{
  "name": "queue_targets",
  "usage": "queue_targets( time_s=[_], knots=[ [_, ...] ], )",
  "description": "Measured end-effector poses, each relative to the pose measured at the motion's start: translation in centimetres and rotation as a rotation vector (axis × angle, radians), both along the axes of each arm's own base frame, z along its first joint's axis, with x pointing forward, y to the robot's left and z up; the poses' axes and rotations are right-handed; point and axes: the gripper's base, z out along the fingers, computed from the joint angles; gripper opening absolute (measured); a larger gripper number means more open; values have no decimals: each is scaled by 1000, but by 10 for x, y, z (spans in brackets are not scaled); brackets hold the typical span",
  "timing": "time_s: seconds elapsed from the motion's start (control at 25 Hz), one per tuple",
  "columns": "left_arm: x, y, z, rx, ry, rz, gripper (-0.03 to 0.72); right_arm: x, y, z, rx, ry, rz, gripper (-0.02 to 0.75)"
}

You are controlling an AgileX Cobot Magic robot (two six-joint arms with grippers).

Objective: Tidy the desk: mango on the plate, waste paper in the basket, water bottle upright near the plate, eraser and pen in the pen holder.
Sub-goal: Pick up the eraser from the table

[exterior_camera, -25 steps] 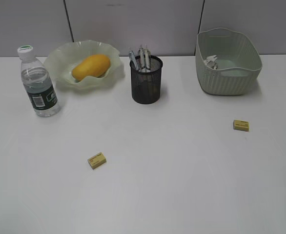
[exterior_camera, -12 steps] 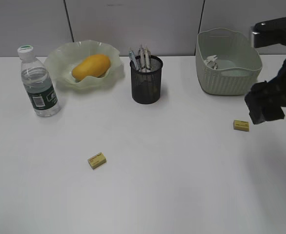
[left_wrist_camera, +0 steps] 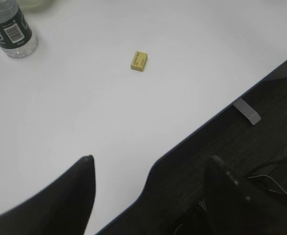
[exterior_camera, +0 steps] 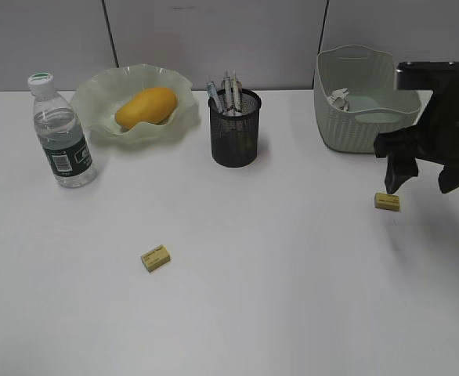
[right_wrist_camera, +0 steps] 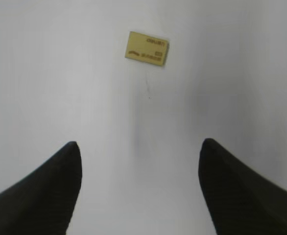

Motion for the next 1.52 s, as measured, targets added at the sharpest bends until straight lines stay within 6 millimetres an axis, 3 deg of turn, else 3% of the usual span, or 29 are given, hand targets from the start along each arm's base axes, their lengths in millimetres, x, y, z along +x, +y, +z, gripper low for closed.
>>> queue_targets(
  time_s=[0.24,0.52,0.84,1.32,1.52],
  knots=[
    [0,0,0,0,0,0,522,22,-2,-33,17,49,-37,585],
    [0,0,0,0,0,0,520,42,1,-58,26,60,-76,585],
    [0,0,0,-1,-1,0,520,60,4,-73,27,78,-104,543],
    [0,0,0,-1,-1,0,520,63,-4,-90,22,126,-162,526],
    [0,0,0,-1,-1,0,520,64,-4,-94,23,133,-165,450]
  ],
)
